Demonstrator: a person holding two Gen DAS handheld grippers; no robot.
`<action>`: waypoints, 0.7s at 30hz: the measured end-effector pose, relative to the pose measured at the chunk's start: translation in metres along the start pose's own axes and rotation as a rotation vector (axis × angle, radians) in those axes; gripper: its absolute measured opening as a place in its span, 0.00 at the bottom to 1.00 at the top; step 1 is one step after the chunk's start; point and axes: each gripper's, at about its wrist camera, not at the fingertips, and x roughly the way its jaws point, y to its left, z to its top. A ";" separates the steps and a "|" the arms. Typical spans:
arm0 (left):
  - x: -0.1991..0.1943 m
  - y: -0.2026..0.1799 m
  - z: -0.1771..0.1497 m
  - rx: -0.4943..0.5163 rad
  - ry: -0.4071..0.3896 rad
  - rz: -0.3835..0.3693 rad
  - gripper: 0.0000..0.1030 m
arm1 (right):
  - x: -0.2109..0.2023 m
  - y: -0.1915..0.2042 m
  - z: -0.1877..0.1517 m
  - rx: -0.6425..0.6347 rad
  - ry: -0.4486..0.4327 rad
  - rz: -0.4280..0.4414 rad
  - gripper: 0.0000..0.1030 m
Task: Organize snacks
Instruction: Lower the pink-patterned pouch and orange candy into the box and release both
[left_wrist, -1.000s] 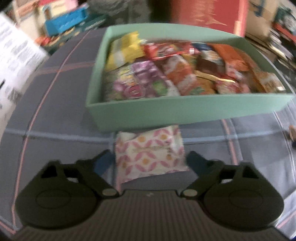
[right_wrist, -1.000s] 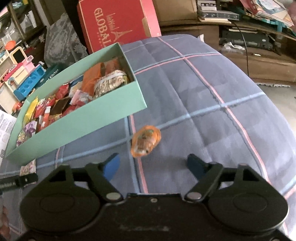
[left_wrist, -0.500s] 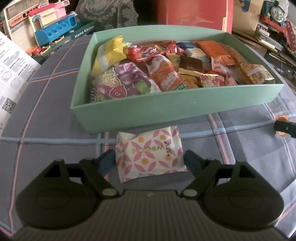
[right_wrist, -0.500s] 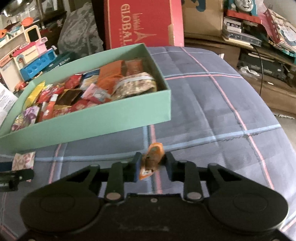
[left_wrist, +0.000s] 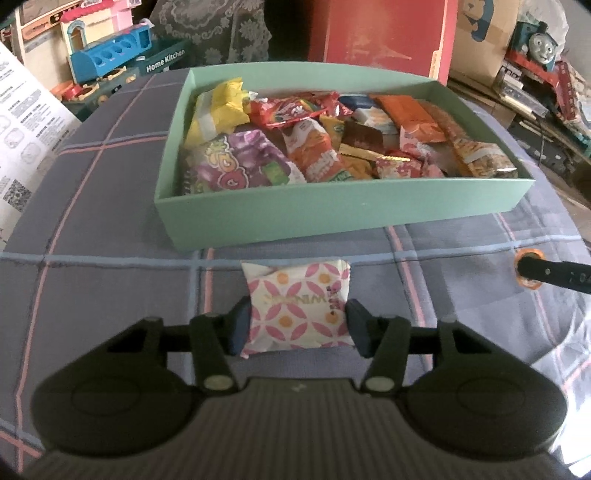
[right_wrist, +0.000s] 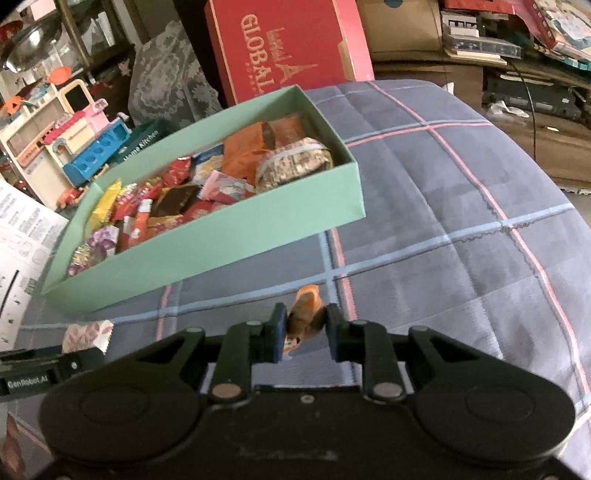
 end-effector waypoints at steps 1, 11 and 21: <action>-0.004 -0.001 0.000 0.001 -0.005 -0.007 0.52 | -0.003 0.001 0.001 -0.002 -0.004 0.006 0.22; -0.042 -0.008 0.034 0.036 -0.105 -0.069 0.52 | -0.031 0.028 0.032 -0.042 -0.086 0.076 0.22; -0.023 0.007 0.111 0.001 -0.127 -0.076 0.52 | -0.008 0.059 0.089 -0.061 -0.096 0.142 0.22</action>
